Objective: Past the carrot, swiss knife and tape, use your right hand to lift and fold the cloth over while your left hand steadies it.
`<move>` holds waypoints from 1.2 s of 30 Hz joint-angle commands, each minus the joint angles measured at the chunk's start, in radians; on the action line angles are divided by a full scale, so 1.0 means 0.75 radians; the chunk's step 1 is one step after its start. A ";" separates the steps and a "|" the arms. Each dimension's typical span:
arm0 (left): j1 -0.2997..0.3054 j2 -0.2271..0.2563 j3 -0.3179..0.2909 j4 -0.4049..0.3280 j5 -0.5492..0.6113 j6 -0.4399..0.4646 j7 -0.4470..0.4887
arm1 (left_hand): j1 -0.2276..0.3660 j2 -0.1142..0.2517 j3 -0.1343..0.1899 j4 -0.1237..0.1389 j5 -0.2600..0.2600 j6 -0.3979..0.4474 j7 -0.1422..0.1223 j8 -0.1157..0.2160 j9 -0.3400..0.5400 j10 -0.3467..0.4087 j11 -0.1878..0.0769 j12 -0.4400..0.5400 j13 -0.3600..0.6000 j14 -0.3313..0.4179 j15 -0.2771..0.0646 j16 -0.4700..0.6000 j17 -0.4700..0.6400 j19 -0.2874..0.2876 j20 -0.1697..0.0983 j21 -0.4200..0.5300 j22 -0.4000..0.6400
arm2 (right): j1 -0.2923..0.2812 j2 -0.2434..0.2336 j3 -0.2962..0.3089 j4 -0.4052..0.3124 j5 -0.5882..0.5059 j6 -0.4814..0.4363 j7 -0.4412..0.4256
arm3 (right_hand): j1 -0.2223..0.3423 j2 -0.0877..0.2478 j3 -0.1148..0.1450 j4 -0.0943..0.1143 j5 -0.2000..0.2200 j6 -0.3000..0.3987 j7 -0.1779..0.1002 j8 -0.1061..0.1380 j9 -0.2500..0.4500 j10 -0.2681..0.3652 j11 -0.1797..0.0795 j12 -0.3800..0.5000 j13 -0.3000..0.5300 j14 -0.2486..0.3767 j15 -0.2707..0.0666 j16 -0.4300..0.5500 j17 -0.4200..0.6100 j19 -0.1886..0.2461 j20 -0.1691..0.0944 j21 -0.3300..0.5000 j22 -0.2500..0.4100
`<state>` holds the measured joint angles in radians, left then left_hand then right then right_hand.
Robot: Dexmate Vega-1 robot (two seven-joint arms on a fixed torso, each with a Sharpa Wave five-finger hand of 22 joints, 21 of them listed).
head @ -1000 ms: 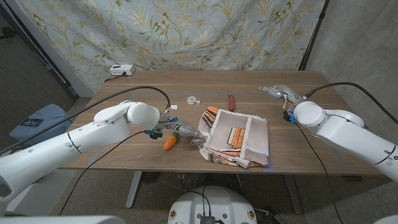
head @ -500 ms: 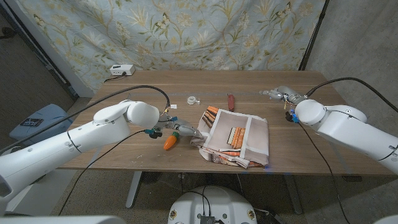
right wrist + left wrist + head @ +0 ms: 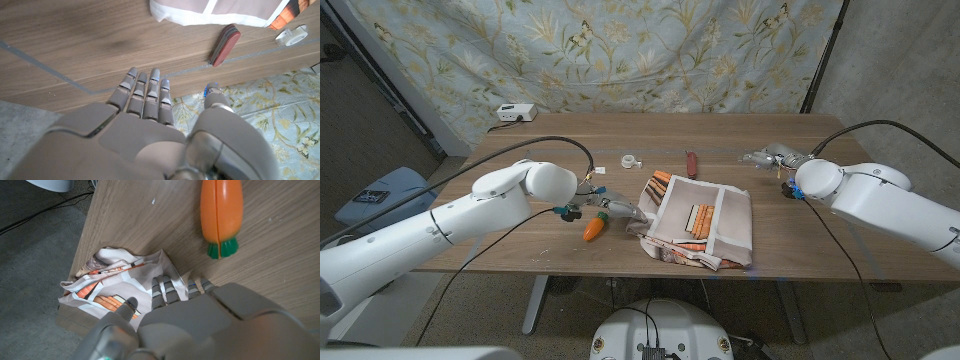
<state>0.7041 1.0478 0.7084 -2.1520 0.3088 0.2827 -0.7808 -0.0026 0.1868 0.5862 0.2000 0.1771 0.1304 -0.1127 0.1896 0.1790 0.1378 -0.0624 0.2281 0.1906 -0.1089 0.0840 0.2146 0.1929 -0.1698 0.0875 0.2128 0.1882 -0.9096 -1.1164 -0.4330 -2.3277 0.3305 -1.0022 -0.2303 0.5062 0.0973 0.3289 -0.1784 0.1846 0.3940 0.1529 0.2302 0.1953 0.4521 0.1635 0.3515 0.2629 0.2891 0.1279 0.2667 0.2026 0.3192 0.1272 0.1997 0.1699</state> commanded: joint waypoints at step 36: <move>-0.020 -0.013 0.017 0.014 0.005 0.020 -0.007 | -0.011 0.000 0.005 0.001 -0.001 0.022 -0.003 0.001 0.007 0.011 0.001 -0.009 0.001 0.010 -0.004 -0.006 0.004 -0.141 0.000 0.006 0.002 | 0.230 -0.012 -0.268 0.096 -0.025 -0.134 0.209 | 0.132 -0.057 0.013 0.010 0.011 0.059 0.021 -0.003 0.018 0.033 -0.009 0.057 0.040 0.057 -0.004 -0.017 0.012 -0.001 0.026 -0.010 0.002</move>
<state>0.6929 1.0405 0.7193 -2.1458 0.3126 0.2948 -0.7847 -0.0026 0.1868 0.5862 0.2000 0.1771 0.1412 -0.1162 0.1896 0.1790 0.1375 -0.0628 0.2218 0.1907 -0.1034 0.0786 0.2097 0.1929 -0.1698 0.0875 0.2128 0.1859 -0.7663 -1.1351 -0.5979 -2.2820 0.3198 -1.0939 -0.1043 0.5925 0.0531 0.3382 -0.1792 0.1887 0.4278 0.1555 0.2302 0.2060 0.4662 0.1631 0.3855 0.2898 0.3260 0.1304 0.2549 0.2072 0.3225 0.1449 0.1955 0.1702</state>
